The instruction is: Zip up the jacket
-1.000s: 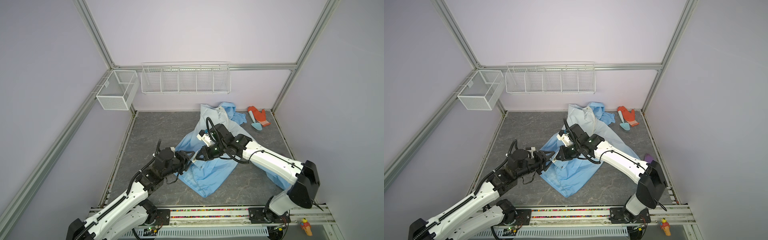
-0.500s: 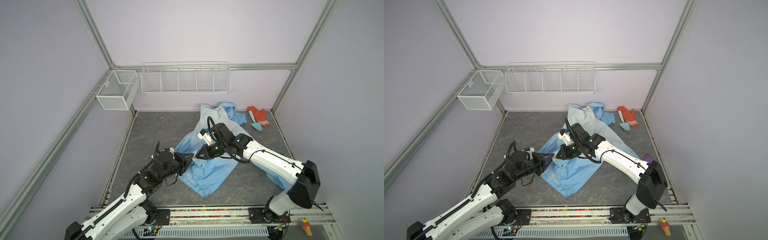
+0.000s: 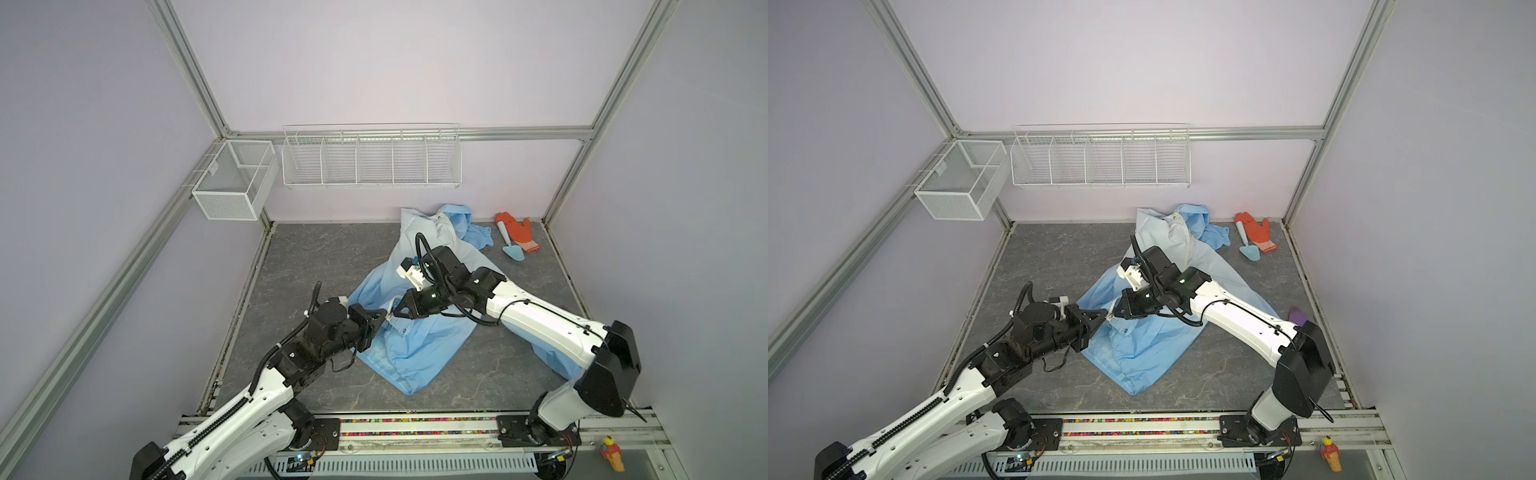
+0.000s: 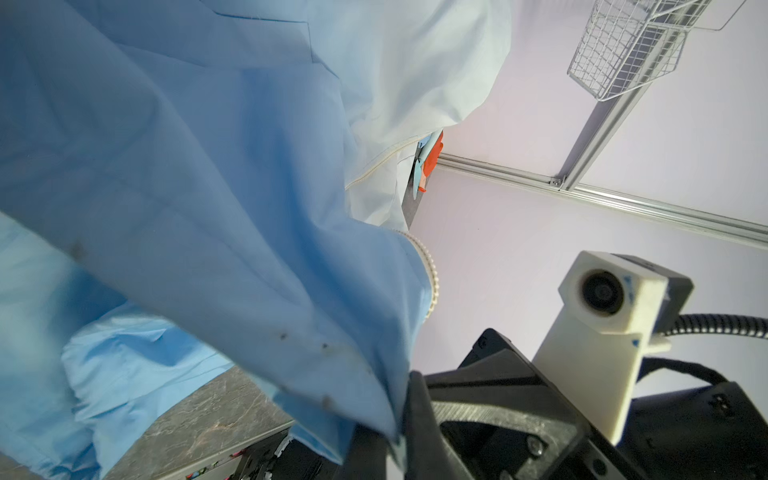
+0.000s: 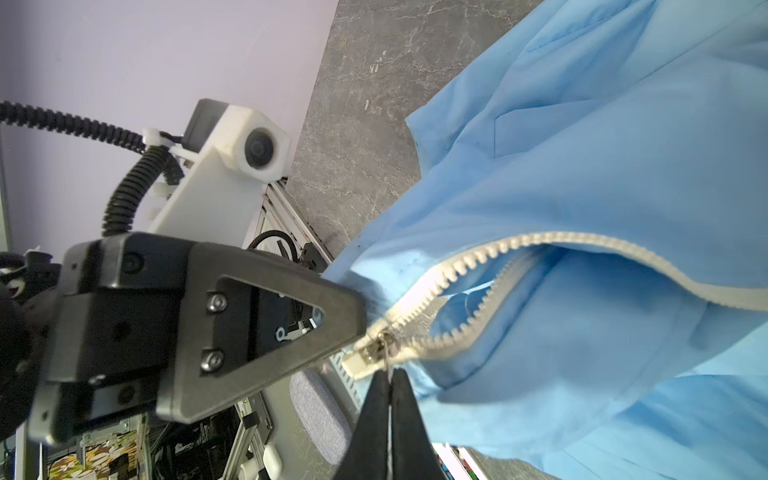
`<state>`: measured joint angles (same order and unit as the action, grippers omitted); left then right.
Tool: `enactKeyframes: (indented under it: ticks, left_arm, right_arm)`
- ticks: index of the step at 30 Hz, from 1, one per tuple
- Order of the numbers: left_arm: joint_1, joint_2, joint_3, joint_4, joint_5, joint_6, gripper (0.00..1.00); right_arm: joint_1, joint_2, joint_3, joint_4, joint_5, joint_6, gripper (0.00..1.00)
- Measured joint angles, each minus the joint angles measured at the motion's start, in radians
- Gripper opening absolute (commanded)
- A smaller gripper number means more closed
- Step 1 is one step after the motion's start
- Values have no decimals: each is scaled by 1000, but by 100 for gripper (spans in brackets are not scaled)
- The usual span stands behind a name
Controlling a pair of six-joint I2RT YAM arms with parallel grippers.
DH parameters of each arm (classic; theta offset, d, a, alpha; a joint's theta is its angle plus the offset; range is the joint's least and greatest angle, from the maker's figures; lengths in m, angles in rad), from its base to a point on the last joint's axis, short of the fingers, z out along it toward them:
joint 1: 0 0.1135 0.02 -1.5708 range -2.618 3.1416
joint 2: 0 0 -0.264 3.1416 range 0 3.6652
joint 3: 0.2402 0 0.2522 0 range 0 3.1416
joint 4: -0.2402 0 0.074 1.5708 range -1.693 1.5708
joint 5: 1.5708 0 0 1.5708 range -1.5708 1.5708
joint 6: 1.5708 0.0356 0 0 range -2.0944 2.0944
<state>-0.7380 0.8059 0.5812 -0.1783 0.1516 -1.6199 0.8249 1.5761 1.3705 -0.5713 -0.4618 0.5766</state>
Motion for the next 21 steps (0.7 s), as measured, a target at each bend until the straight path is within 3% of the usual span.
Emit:
enactKeyframes:
  ticks: [21]
  left_arm:
    - [0, 10, 32, -40, 98, 92, 0]
  right_arm:
    - [-7, -21, -7, -6, 207, -46, 7]
